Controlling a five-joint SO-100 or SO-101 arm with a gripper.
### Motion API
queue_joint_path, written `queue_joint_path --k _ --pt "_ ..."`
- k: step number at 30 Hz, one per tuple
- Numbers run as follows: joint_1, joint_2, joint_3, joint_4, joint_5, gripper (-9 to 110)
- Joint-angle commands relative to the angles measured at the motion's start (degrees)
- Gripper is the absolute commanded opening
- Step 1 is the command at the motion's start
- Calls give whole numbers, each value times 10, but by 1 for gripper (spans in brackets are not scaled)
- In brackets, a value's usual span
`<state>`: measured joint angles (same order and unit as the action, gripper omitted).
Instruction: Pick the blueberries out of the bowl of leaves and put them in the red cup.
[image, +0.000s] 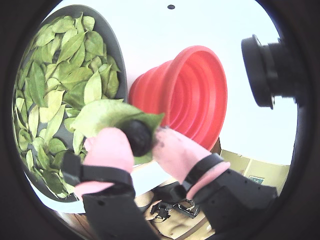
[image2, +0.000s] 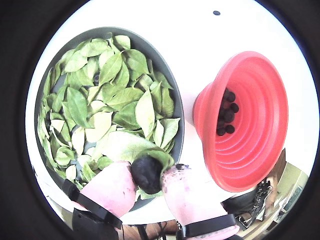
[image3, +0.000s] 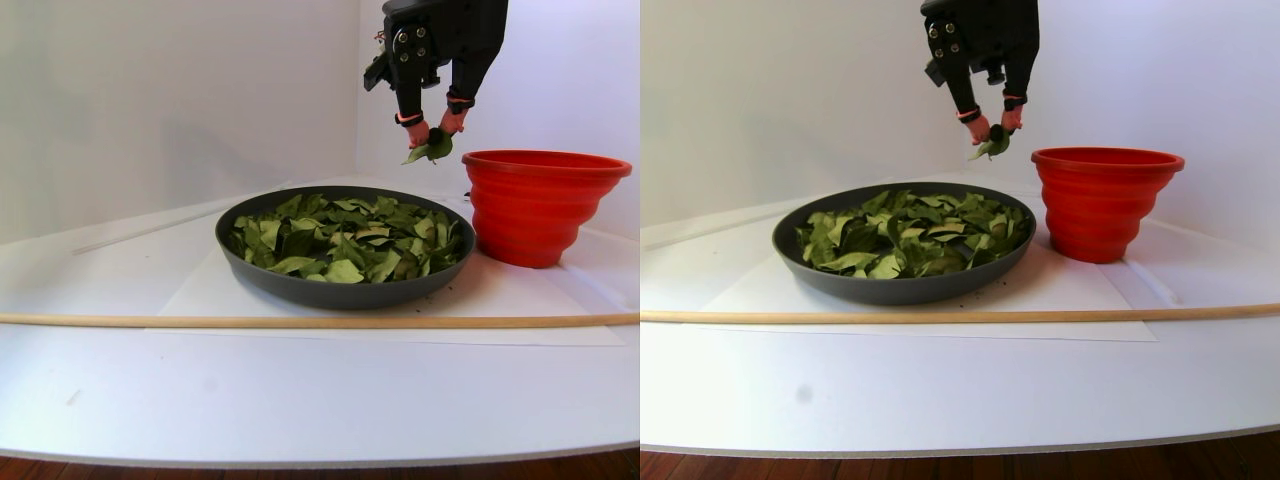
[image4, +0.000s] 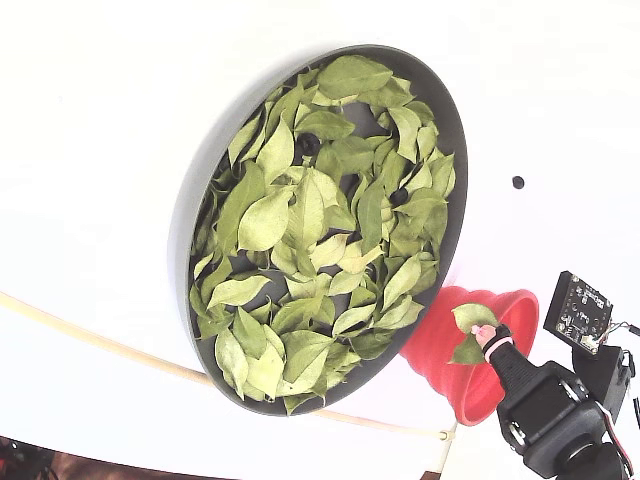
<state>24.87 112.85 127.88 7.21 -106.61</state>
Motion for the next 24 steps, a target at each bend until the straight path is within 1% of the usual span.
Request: queue_joint_path --k 1,24 --pt "21 50 -43 1 -3 9" --pt "97 33 -82 1 -48 9"
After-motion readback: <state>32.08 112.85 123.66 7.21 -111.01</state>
